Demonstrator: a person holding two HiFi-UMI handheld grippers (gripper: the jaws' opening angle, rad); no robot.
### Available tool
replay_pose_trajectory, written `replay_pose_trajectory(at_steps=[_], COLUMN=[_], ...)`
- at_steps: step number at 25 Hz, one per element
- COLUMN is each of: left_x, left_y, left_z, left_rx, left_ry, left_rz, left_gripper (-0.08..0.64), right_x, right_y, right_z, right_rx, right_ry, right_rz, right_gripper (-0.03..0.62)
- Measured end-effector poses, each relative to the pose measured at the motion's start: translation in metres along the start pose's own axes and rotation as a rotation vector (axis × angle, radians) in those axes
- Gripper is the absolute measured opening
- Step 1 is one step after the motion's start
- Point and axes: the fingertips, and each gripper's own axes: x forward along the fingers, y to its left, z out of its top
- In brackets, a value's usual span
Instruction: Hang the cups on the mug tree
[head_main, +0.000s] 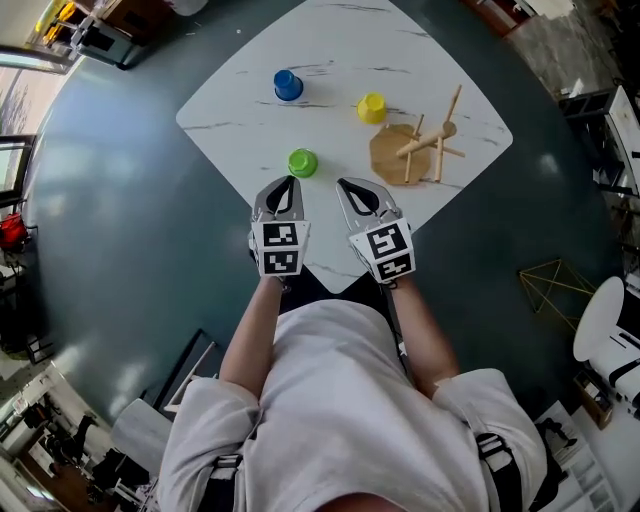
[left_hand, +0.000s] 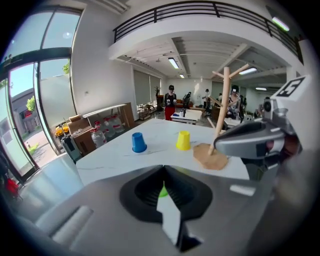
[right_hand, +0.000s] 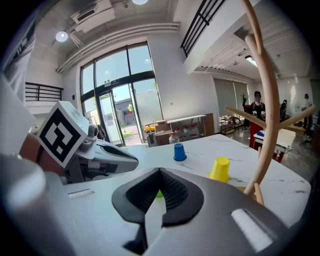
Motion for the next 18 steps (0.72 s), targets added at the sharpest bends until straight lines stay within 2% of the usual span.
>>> replay_pose_trajectory(at_steps=[10,14,18], left_x=[0.037,0.049,0.062], left_y=[0.004,0.006,0.003], left_z=[-0.008,-0.009,-0.018], left_rx=[0.082,0.100,0.090], left_ry=[0.081,0.095,0.137], left_rz=[-0.076,-0.089,-0.124], left_gripper=[0.003,0.065,0.165], right_x=[0.015,0.016,0.015], right_y=[-0.021,-0.027,-0.032], right_z=[-0.003,-0.007,-0.012], right_rx=[0.056,0.065,0.074], right_ry=[0.002,0.014,0.025], right_rz=[-0.070,-0.087,-0.104], right_gripper=[0.000,0.000,0.000])
